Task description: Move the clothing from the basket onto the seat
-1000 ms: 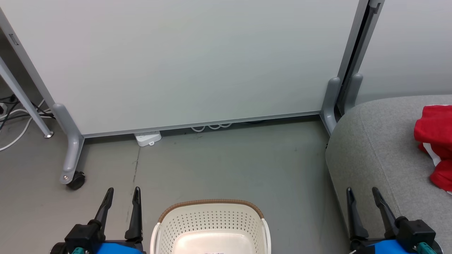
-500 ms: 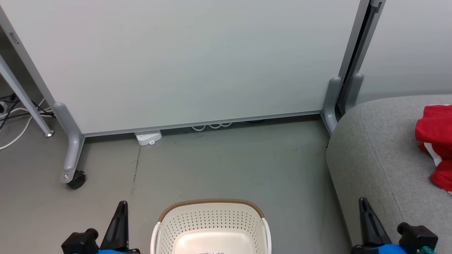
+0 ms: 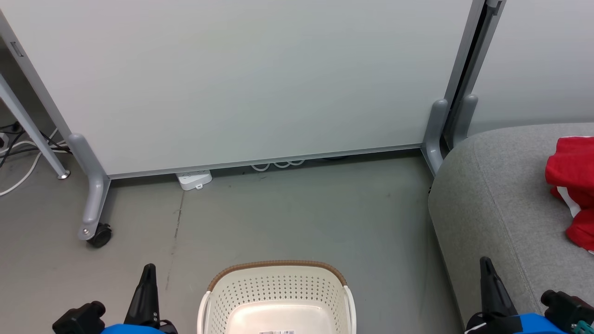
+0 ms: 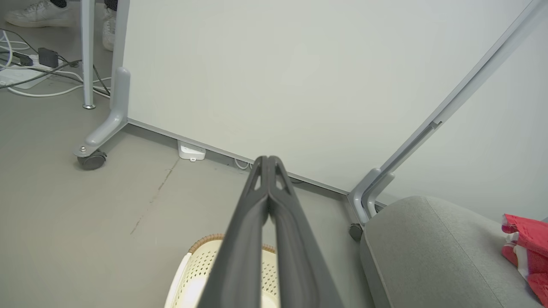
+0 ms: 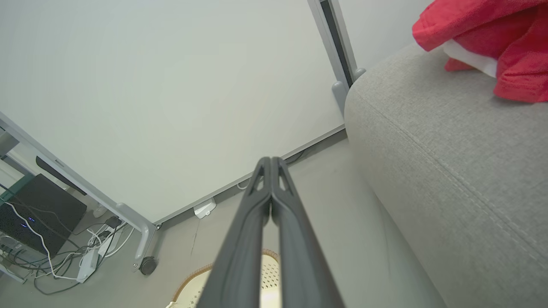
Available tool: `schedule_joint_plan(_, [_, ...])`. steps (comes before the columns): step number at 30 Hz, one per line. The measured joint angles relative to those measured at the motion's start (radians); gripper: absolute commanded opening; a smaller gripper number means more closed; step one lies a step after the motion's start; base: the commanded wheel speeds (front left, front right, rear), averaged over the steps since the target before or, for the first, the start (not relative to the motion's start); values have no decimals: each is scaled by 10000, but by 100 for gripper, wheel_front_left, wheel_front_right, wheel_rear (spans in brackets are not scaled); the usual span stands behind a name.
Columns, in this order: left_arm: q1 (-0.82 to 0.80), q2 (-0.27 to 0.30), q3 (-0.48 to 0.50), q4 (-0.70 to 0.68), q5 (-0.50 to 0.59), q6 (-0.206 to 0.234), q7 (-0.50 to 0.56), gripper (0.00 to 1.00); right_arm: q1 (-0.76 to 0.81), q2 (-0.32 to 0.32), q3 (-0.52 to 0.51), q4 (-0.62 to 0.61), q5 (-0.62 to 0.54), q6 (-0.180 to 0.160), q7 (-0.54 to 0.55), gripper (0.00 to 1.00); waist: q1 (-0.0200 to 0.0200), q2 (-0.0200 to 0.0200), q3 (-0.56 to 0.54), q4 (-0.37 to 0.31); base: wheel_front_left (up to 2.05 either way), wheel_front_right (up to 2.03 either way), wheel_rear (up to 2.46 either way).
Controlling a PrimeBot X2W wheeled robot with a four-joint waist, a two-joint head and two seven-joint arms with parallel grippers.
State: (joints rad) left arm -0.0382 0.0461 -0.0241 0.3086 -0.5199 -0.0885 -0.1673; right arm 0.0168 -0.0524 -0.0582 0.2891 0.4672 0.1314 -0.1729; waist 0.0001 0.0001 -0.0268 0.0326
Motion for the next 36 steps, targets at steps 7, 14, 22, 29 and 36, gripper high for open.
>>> schedule_joint_plan(7, [-18, 0, 157, -59, -1116, -40, 267, 0, -124, 2, -50, -46, 1166, -2, 295, 0, 0, 0, 20, -22, 0, 0, 0])
schedule_joint_plan(14, [-67, 0, 261, -121, -2142, -81, 535, 0, -196, 4, -104, -86, 2232, -2, 556, 0, 0, 0, 39, -43, 0, 0, 0])
schedule_joint_plan(22, [-158, 0, 407, -182, -3214, -111, 811, 0, -348, 6, -155, -127, 3354, -2, 849, 0, 0, 0, 62, -67, 0, 0, 0])
schedule_joint_plan(29, [-210, 2, 525, -234, -4215, -136, 1058, 0, -451, 8, -205, -157, 4405, -2, 1108, 0, 0, -1, 84, -92, 0, 0, 0])
schedule_joint_plan(36, [-245, 2, 621, -280, -5009, -174, 1271, 0, -536, 8, -251, -192, 5241, -2, 1304, 0, 0, 0, 103, -113, 0, 0, 0])
